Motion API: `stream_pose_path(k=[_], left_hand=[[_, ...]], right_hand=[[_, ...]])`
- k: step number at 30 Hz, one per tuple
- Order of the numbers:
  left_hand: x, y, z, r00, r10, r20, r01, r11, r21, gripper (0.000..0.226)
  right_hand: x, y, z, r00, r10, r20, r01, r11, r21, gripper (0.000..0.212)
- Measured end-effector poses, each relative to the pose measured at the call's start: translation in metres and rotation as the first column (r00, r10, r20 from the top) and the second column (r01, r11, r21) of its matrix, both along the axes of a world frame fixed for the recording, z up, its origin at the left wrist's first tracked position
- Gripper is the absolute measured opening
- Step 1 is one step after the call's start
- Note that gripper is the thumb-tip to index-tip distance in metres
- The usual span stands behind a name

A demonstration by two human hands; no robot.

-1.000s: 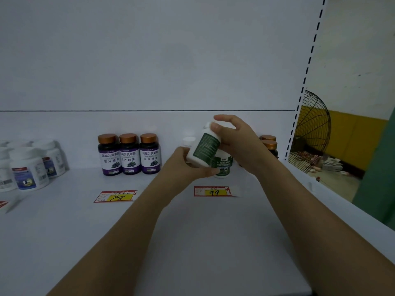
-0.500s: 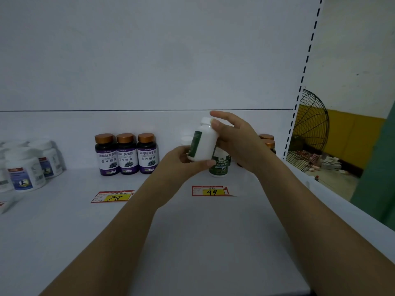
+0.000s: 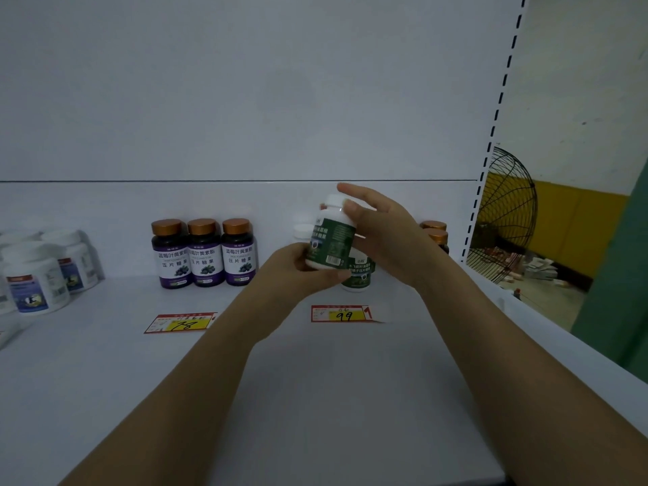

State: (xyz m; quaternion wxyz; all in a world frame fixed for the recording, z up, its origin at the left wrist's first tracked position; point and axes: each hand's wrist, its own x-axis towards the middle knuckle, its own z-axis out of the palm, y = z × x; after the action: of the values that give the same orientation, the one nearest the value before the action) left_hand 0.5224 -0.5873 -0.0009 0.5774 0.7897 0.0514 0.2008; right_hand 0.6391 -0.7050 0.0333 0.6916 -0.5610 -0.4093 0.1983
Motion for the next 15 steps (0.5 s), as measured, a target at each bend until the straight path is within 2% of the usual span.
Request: stream_pose_path(k=[2, 5, 8, 11, 13, 15], left_hand=[[0.0011, -0.0005, -0.0015, 0.999, 0.048, 0.0, -0.048, 0.998, 0.034, 0.029], [0.0028, 0.0001, -0.0024, 0.991, 0.135, 0.025, -0.136, 0.99, 0.037, 0.043], [0.0016, 0.0, -0.0008, 0.994, 0.108, 0.017, -0.108, 0.994, -0.002, 0.049], [-0.0003, 0.0013, 0.0002, 0.999, 0.04, -0.014, -0.04, 0.999, -0.007, 0.032], [-0.0012, 0.0014, 0.0001, 1.0, 0.015, -0.016, -0.015, 1.0, 0.004, 0.022], [-0.0004, 0.0022, -0.0005, 1.0, 0.016, -0.01, -0.016, 1.0, 0.01, 0.022]], right_hand=[[-0.0038, 0.0041, -0.0008, 0.997, -0.009, 0.078, 0.015, 0.997, -0.081, 0.04], [-0.0105, 0.0107, -0.0016, 0.97, -0.147, 0.193, 0.176, 0.974, -0.145, 0.056], [-0.0066, 0.009, -0.0026, 0.988, -0.149, 0.045, 0.151, 0.987, -0.05, 0.063], [-0.0024, 0.0037, -0.0008, 0.996, -0.09, -0.017, 0.09, 0.996, -0.031, 0.065], [-0.0021, 0.0033, -0.0007, 0.998, -0.057, -0.036, 0.056, 0.998, -0.039, 0.056], [-0.0024, 0.0035, -0.0012, 0.999, -0.018, -0.029, 0.017, 0.999, -0.047, 0.041]])
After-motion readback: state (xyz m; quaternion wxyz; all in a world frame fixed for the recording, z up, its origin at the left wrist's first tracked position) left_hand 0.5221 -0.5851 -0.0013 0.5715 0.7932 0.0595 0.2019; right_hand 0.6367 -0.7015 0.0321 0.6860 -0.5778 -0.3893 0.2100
